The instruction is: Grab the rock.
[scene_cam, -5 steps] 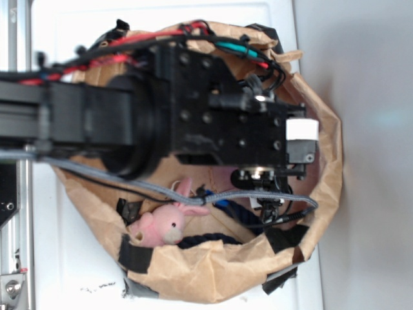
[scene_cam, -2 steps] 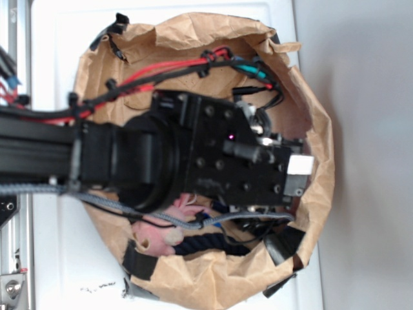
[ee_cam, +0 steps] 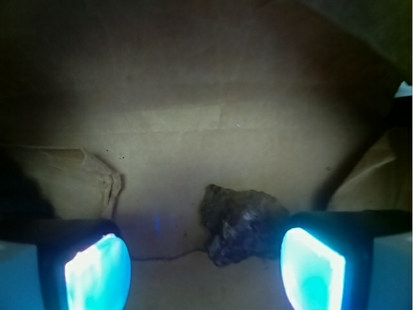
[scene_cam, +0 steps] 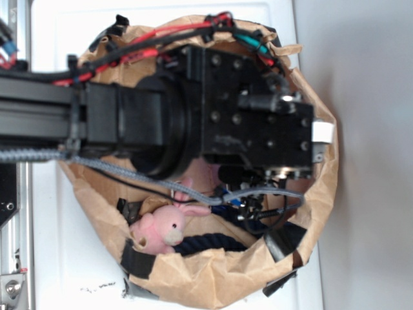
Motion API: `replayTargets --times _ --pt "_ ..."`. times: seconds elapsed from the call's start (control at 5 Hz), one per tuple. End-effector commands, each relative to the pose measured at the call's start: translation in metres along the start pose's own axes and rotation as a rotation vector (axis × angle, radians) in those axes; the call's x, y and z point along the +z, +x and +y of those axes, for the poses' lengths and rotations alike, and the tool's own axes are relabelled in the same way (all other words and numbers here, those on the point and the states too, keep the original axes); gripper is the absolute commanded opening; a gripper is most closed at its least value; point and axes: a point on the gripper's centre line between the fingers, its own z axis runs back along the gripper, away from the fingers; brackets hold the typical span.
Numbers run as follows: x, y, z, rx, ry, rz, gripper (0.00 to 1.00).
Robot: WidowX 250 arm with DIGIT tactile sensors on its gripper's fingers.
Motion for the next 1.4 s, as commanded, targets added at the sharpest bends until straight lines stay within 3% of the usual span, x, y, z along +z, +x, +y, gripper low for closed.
replayTargets --times 0.0,0.4,0.8,1.0,1.2 --pt "0.002 0.012 0.01 0.034 0.067 -0.13 1.0" --pt "-0.024 0.015 -0.001 0.004 0.129 -0.103 1.0" --pt "-0.038 0.02 -0.01 0.034 0.172 -0.136 1.0" --pt "-0.045 0.02 -0.011 0.048 0.193 -0.135 0.0" --pt "-0.042 0.017 -0.012 0.047 0.187 -0.154 0.0"
